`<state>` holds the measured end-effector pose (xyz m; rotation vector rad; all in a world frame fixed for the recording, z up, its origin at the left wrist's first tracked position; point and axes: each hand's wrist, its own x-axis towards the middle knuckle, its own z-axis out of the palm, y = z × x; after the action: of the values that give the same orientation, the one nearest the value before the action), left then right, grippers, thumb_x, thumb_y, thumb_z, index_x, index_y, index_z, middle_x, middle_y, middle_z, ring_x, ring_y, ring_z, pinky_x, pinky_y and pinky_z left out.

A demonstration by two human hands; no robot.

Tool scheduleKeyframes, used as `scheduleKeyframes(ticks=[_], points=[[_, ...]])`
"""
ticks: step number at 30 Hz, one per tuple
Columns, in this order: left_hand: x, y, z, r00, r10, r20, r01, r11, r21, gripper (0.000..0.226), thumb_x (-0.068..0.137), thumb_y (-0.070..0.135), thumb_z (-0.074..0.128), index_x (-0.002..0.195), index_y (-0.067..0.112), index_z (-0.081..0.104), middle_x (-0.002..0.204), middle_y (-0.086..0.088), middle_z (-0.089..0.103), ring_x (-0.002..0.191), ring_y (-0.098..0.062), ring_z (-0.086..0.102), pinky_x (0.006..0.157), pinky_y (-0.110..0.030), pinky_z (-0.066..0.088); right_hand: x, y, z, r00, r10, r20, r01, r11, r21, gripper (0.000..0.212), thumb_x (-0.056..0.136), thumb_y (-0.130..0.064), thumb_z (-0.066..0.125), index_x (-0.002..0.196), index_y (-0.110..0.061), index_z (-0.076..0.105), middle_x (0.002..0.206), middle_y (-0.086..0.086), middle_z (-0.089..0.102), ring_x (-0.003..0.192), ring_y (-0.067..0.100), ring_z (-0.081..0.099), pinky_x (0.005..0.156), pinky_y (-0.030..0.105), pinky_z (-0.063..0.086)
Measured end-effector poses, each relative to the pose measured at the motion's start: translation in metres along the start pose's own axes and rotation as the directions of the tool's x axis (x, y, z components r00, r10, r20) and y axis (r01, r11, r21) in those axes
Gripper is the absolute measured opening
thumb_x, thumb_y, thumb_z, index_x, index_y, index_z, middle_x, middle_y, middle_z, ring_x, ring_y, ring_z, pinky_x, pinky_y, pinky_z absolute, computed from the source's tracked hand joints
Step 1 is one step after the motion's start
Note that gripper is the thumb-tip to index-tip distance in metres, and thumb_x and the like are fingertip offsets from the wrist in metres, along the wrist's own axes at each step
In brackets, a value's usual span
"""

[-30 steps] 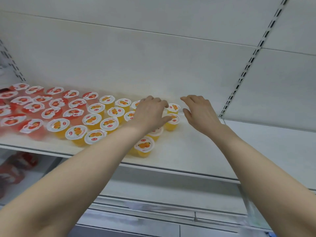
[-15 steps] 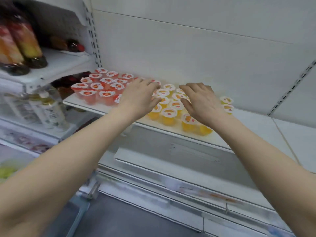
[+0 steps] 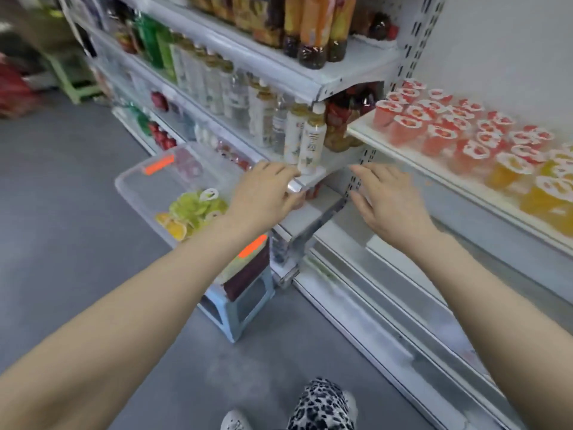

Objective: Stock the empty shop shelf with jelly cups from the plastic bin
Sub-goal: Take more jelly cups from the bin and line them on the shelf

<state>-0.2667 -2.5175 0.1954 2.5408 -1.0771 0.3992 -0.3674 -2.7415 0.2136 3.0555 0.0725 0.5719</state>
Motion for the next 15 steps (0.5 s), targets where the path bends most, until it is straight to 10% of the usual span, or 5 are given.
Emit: scheduleKeyframes(ticks=[15], points=[[-0.077, -0.245, 0.028, 0.812, -0.581, 0.048, 0.581, 0.814, 0.028, 0.029, 0.09, 0.017, 0.064, 0.118, 0.01, 0.066, 0.114, -0.01, 0.067, 0.11, -0.036, 0.054, 0.094, -0.042, 0.041, 0.151, -0.15, 0.192, 0.883, -0.414, 0.223, 0.312, 0.87, 0.382, 0.045, 0.087, -0.03, 0.058, 0.128, -0.012, 0.06, 0.118, 0.008, 0.064, 0.108, 0.032, 0.06, 0.09, 0.043, 0.049]])
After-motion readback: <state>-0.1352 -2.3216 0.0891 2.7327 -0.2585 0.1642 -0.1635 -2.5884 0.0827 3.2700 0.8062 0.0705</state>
